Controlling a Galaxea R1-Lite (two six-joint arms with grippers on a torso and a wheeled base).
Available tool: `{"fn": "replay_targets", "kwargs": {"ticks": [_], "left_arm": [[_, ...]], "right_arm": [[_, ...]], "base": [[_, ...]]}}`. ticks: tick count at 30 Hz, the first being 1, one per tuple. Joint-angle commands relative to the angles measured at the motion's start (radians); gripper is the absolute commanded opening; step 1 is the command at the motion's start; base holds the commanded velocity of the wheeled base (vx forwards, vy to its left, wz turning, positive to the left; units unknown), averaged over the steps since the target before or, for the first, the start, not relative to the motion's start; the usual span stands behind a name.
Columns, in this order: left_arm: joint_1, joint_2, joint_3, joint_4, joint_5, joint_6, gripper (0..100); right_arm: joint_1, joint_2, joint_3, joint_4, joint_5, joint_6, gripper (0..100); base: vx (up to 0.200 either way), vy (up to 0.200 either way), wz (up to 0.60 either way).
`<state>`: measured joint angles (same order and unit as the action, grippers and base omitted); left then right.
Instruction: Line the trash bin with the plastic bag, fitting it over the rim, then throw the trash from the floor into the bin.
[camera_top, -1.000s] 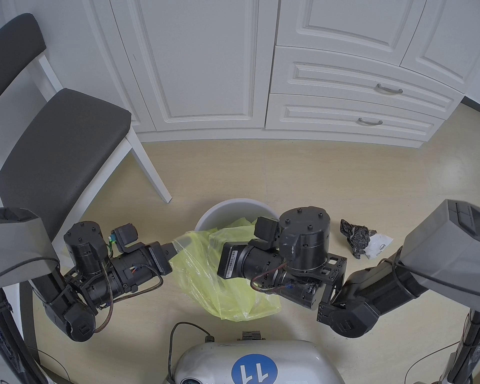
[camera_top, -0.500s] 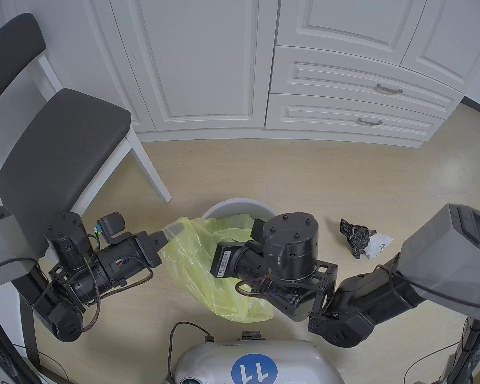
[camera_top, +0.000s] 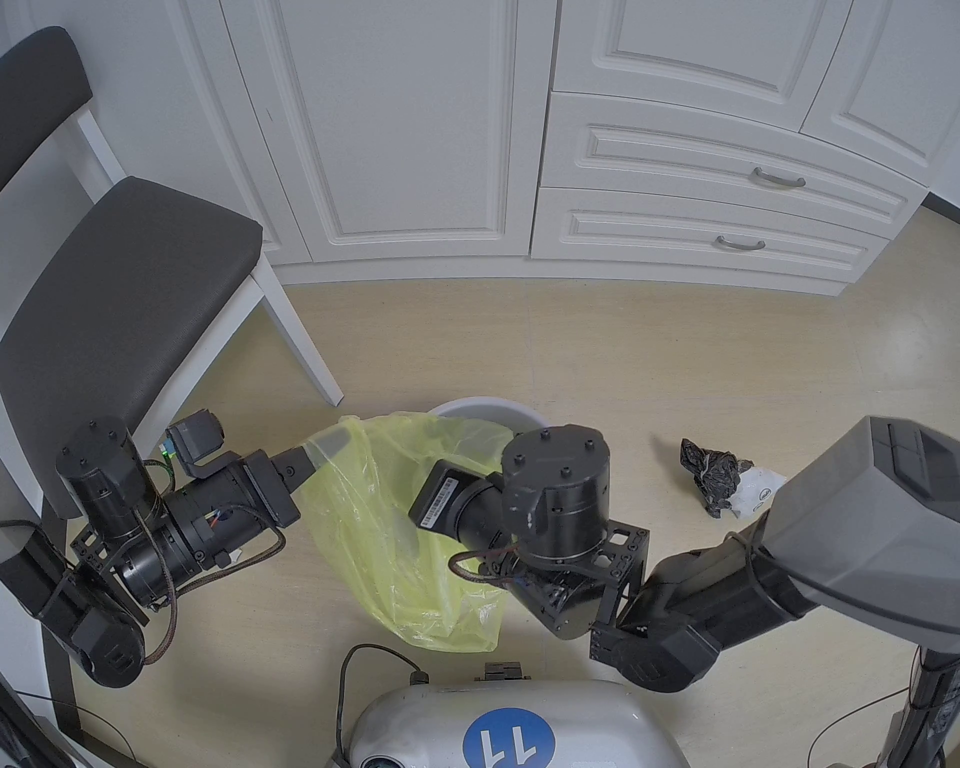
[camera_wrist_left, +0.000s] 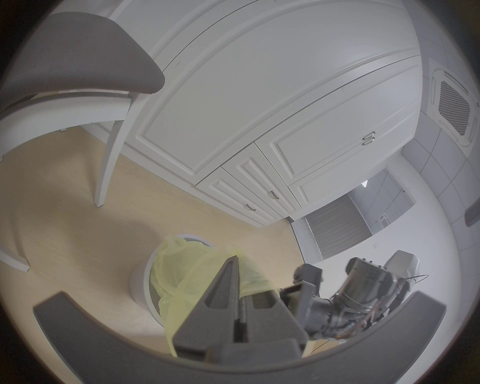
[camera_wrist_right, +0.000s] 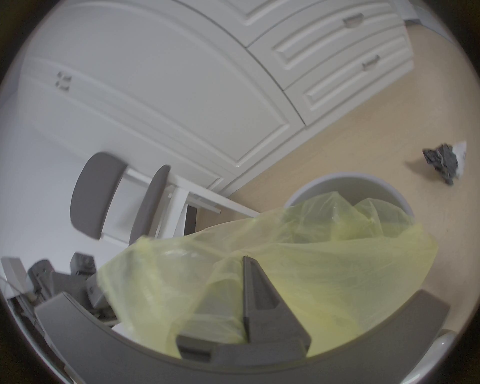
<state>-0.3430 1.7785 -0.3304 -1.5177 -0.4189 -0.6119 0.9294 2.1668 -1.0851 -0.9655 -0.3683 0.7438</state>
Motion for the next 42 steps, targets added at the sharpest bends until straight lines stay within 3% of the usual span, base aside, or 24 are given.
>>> {"fn": "replay_targets", "kwargs": {"ticks": [1, 13, 15, 19, 28, 35, 42], "left_arm": [[-0.002, -0.019, 0.001, -0.001, 0.0, 0.001, 0], [-0.007, 0.041, -0.006, -0.012, 0.003, 0.001, 0], [-0.008, 0.042, -0.01, -0.012, 0.005, 0.001, 0], [-0.01, 0.033, -0.007, -0.012, 0.008, 0.001, 0], [-0.07, 0.076, -0.009, -0.013, 0.019, 0.008, 0], [-0.07, 0.042, -0.009, -0.013, 0.048, 0.006, 0], [-0.076, 0.007, -0.004, -0.015, 0.046, 0.008, 0]], "right_arm": [[-0.035, 0.024, -0.016, -0.001, 0.011, 0.017, 0], [-0.129, 0.079, -0.122, -0.03, 0.037, 0.025, 0], [-0.15, 0.099, -0.151, -0.087, 0.081, 0.026, 0], [-0.152, 0.156, -0.222, -0.116, 0.146, 0.028, 0], [-0.161, 0.275, -0.256, -0.121, 0.186, 0.045, 0], [-0.149, 0.295, -0.254, -0.122, 0.189, 0.068, 0], [-0.202, 0.357, -0.294, -0.137, 0.212, 0.069, 0]], "base": [[0.0, 0.0, 0.0], [0.0, 0.0, 0.0], [0.0, 0.0, 0.0], [0.0, 0.0, 0.0], [0.0, 0.0, 0.0], [0.0, 0.0, 0.0], [0.0, 0.0, 0.0]]}}
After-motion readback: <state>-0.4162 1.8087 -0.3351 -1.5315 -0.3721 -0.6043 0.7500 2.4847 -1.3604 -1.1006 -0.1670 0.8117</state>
